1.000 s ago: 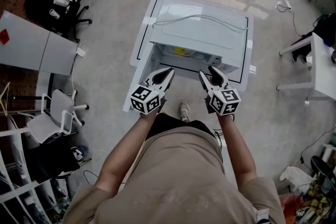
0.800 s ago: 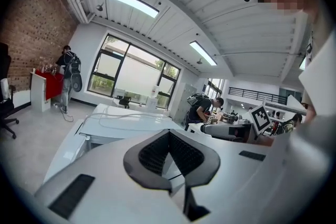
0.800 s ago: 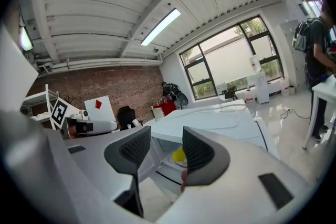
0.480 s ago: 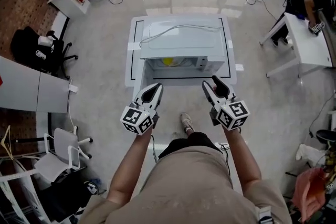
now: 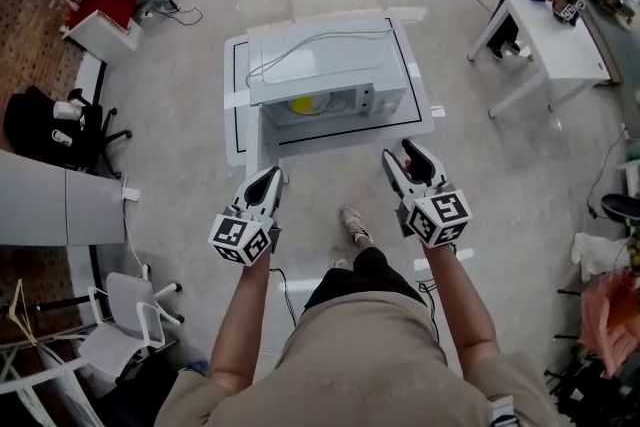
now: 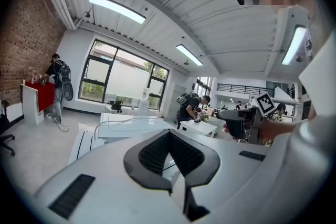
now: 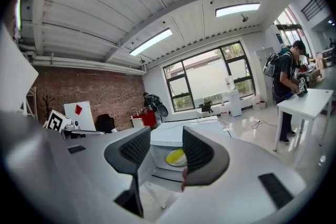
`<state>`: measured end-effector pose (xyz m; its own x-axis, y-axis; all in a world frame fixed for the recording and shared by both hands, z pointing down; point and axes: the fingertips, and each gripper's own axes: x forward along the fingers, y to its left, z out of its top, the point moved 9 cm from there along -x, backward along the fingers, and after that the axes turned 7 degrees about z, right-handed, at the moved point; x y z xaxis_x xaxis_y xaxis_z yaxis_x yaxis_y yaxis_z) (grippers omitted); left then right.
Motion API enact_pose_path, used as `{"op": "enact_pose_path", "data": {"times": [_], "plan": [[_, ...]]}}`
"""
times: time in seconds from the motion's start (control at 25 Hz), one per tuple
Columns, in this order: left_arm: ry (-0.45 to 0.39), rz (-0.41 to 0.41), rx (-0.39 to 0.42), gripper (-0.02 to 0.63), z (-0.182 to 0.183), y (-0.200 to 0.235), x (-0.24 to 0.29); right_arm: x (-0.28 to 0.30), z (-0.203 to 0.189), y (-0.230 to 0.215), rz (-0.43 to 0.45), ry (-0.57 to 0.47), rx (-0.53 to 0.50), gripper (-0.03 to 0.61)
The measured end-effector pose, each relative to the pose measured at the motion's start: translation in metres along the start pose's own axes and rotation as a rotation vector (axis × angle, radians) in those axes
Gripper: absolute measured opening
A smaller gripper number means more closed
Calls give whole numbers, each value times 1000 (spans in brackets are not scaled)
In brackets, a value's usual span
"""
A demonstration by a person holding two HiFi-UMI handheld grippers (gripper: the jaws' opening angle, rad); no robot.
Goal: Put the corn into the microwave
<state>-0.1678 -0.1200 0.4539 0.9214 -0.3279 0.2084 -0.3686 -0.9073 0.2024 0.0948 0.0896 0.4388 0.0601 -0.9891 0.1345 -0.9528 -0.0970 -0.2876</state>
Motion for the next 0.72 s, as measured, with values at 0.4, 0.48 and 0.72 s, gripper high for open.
{"op": "enact_pose_path", "data": {"times": [0.4, 0.48, 0.72], "plan": [[20, -28, 29, 5, -9, -15, -9, -25, -19, 14, -75, -2, -90, 195], [23, -10, 40, 5, -12, -14, -13, -26, -25, 13, -85, 7, -105, 195], [33, 32, 2, 5, -24, -5, -25, -29, -54, 5, -101, 53, -146, 195]]}}
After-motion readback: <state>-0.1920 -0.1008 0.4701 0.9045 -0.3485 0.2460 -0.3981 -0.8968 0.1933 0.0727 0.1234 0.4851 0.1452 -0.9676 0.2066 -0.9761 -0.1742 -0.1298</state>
